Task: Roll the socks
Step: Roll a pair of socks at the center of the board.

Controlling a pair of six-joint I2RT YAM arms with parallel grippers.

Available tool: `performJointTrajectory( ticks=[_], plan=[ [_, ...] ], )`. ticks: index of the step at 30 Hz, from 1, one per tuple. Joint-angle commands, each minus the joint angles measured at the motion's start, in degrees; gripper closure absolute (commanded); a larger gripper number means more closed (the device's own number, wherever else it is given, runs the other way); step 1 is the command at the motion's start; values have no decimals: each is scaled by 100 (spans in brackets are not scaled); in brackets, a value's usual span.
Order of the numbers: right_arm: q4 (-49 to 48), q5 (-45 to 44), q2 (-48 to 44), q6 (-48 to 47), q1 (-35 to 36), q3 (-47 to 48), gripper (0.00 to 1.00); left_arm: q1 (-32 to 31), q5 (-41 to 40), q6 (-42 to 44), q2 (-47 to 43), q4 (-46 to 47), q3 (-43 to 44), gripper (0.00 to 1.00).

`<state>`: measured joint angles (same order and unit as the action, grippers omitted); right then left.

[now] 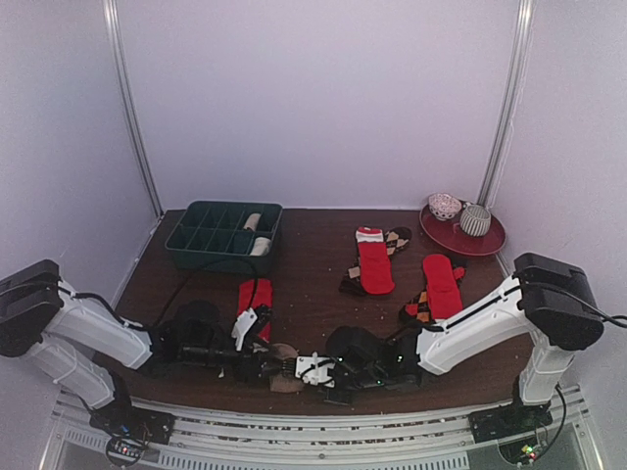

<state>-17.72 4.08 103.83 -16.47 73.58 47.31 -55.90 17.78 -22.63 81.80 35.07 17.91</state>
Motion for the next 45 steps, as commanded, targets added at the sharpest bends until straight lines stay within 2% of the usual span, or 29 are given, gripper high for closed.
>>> performJointTrajectory(
  ticks=[1,3,4,7,9,19,24,28,32,35,38,39,40,45],
  plan=[
    [1007,98,222,77,53,-265,92,35,152,136,-140,179,-11,29],
    [1017,109,270,81,52,-241,92,35,117,99,-52,292,-71,30],
    [1020,104,289,75,63,-244,92,35,99,86,13,297,-58,34],
    [1056,41,287,48,74,-245,93,33,-30,57,327,2,175,67],
    [1121,12,251,19,84,-234,93,50,-98,56,580,-158,356,73],
    [1898,-651,-172,-408,424,-6,93,74,222,591,1766,-451,1417,74],
    [2324,-929,-478,-454,454,139,92,151,761,734,2749,-145,1817,78],
    [2499,-1014,-389,-389,460,261,92,156,1140,670,3194,195,2021,83],
    [2515,-1098,-219,-218,436,248,92,161,863,679,2743,137,1771,79],
    [2403,-1105,-162,-54,387,166,92,165,588,791,2093,-385,1722,67],
    [2280,-1084,-124,71,355,104,93,167,110,785,1376,-970,1732,62],
    [2251,-1087,-113,103,347,88,93,166,-123,777,1106,-1222,1766,55],
    [2229,-1085,-93,122,344,82,93,167,-329,748,942,-1500,1810,53],
    [2216,-1065,-21,131,335,143,93,177,-553,562,657,-2728,2030,55]
  ],
)
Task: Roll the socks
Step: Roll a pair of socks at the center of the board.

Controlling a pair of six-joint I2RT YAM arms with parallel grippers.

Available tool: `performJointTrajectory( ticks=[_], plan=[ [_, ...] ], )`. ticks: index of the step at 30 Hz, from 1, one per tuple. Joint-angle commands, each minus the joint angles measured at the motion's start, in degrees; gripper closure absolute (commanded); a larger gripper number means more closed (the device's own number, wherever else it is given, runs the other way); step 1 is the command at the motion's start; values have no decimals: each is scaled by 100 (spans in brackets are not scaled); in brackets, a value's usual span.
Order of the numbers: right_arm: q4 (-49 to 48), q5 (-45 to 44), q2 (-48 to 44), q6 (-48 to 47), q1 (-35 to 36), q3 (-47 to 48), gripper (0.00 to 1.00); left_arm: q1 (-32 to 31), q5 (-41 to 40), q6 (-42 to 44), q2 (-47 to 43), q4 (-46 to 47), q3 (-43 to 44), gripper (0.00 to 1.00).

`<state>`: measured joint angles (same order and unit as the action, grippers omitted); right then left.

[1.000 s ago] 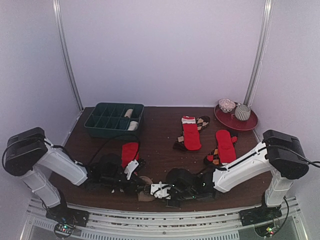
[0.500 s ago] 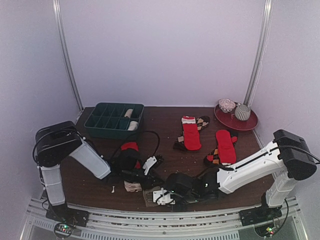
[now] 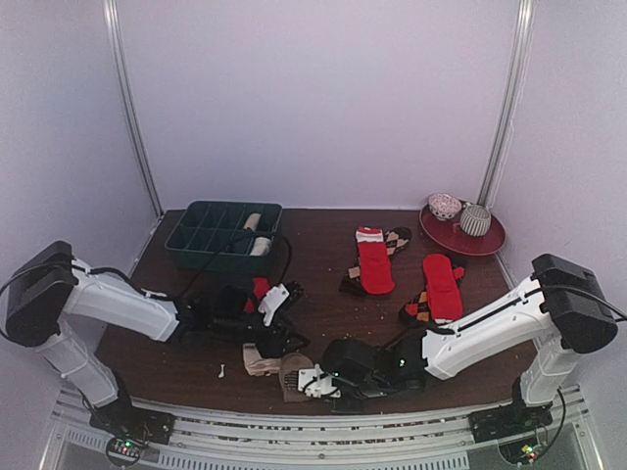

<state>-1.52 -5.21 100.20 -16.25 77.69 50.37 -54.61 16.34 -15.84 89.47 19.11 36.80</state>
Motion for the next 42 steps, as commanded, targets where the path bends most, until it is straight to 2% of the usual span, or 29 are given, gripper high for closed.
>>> performJointTrajectory(
  ticks=[1,2,12,24,33,42],
  plan=[
    [600,-133,341,101,-72,-163,93,54,-418,-188,-119,-1246,114,61],
    [600,-145,334,96,-78,-153,93,48,-433,-242,-119,-1320,64,66],
    [624,-138,361,189,-96,-158,93,19,-23,-200,31,-1111,-172,84],
    [692,-154,370,191,-113,-171,93,-270,95,-58,820,-927,158,86],
    [1293,-573,327,-27,-105,253,93,-270,-185,162,1738,-1078,661,89],
    [1591,465,423,232,-182,342,92,-226,-135,222,1987,-927,600,91]
  ],
)
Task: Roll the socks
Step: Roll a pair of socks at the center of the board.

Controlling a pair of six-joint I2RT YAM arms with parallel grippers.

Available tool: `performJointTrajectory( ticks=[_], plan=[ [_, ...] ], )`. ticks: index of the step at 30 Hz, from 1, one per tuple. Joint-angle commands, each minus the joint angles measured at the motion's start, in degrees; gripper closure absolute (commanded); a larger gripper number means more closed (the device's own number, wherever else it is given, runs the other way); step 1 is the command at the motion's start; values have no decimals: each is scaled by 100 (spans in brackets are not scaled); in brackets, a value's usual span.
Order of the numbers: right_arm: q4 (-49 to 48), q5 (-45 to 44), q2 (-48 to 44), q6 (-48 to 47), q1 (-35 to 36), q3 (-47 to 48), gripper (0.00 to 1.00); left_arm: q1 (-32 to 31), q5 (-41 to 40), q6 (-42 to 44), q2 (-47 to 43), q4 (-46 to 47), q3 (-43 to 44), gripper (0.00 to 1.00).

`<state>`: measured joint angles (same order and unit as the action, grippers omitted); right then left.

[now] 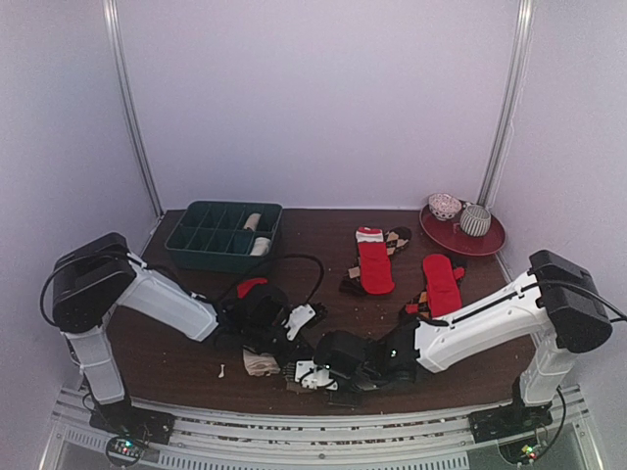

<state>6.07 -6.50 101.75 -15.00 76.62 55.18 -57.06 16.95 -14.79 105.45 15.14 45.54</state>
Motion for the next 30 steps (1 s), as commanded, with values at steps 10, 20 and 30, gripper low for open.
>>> performJointTrajectory(
  ticks=[10,20,30],
  plan=[
    [54,4031,802,2135,-1187,-827,93,19,-175,99,357,-389,-479,92],
    [-1189,4730,1288,3681,-1347,-1946,94,19,-350,111,165,-344,-468,91],
    [-1457,4644,1697,4059,-1550,-2095,94,10,-862,280,-1102,-150,-711,66]
  ],
)
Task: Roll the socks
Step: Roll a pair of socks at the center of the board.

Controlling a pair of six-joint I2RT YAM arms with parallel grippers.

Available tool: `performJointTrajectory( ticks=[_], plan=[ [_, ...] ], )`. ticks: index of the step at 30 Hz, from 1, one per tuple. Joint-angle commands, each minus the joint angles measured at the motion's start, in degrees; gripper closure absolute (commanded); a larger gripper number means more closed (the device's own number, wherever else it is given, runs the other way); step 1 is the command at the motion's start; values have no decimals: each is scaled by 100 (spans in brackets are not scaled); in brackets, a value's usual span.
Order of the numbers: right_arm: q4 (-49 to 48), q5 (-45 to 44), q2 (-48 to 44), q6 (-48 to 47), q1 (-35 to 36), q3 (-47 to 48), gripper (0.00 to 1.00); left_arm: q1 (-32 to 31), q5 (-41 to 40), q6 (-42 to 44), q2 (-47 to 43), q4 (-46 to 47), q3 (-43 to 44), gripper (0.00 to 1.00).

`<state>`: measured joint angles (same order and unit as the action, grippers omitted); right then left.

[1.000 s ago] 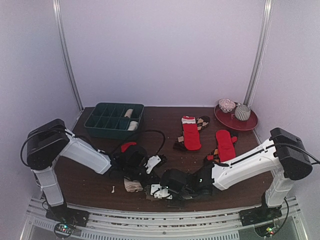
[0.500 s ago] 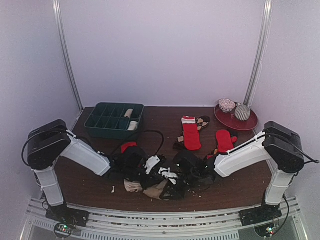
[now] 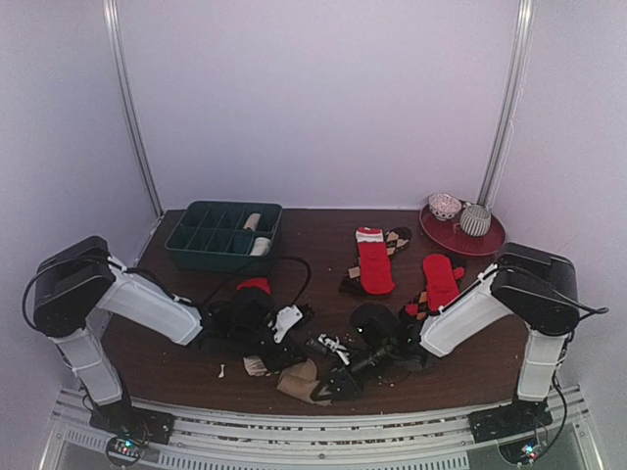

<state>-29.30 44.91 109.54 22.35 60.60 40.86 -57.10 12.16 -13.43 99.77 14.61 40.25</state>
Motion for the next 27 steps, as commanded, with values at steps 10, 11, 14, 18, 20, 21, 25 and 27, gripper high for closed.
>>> performJointTrajectory(
  ticks=[10,11,14,18,20,21,25,27],
  plan=[
    [2001,-862,1126,513,-27,-632,94,-73,-326,244,-2453,589,-1402,30],
    [2037,-867,1130,508,-27,-598,94,-77,-247,253,-2461,728,-1531,27],
    [2146,-927,1103,491,-39,-546,94,-232,-81,282,-2177,1147,-1727,5],
    [2265,-1030,1036,470,-48,-499,94,-603,-259,414,-1829,1961,-1967,2],
    [2283,-1053,1005,459,-48,-478,94,-609,-145,411,-1810,2432,-2166,2],
    [2299,-1054,1005,449,-47,-463,94,-614,-46,411,-1870,2665,-2283,2],
    [2361,-1089,998,396,-57,-413,94,-609,285,474,-2037,3293,-2630,2],
    [2395,-1107,1006,370,-59,-384,94,-609,265,507,-1878,3211,-2567,2]
  ],
)
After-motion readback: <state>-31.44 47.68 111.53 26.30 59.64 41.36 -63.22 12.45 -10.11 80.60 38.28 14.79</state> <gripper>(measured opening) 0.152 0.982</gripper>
